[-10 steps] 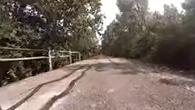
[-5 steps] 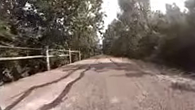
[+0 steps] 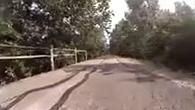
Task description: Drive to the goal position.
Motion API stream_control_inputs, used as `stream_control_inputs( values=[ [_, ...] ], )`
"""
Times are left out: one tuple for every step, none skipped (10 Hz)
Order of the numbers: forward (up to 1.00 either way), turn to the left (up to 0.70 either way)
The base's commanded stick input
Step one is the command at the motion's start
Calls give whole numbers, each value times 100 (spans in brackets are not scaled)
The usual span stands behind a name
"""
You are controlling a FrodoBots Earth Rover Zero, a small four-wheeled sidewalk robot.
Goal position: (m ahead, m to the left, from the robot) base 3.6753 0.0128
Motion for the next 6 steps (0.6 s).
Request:
stream_control_inputs(
  values=[
    [70, 0],
    [70, 0],
    [70, 0],
    [70, 0],
    [70, 0],
    [70, 0]
  ],
)
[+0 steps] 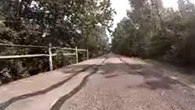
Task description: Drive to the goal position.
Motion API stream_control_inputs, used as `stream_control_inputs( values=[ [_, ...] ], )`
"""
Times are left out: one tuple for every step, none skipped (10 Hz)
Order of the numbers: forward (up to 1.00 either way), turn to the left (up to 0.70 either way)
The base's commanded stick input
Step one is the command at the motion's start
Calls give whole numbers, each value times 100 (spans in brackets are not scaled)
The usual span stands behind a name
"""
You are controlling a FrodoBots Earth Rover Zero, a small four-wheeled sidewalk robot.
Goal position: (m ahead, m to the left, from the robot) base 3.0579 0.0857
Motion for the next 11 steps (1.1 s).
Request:
stream_control_inputs(
  values=[
    [70, 0],
    [70, 0],
    [70, 0],
    [70, 0],
    [70, 0],
    [70, 0],
    [70, 0],
    [70, 0],
    [70, 0],
    [70, 0],
    [70, 0]
  ],
)
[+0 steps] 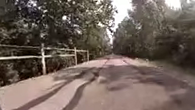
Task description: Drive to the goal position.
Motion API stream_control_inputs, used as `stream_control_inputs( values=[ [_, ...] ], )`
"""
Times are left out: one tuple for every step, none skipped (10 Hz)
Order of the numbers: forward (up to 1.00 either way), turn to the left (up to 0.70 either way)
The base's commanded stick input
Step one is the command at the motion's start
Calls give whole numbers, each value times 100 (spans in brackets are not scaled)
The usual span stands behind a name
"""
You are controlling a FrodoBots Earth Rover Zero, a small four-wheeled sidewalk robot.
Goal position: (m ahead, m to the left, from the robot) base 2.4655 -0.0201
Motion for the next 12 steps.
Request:
stream_control_inputs(
  values=[
    [70, 0],
    [70, 0],
    [70, 0],
    [70, 0],
    [70, 0],
    [70, 0],
    [70, 0],
    [70, 0],
    [70, 0],
    [70, 0],
    [70, 0],
    [70, 0]
  ],
)
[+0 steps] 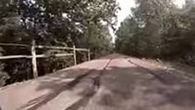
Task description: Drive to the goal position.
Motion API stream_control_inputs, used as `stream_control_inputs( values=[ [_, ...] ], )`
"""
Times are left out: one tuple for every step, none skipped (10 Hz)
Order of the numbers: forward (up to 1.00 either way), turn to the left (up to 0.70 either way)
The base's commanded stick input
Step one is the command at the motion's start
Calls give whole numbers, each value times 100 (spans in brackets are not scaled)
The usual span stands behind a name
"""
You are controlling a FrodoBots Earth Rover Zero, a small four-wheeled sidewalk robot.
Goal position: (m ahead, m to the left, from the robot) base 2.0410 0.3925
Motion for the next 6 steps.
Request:
stream_control_inputs(
  values=[
    [70, 0],
    [70, 0],
    [70, 0],
    [70, 0],
    [70, 0],
    [70, 0]
  ],
)
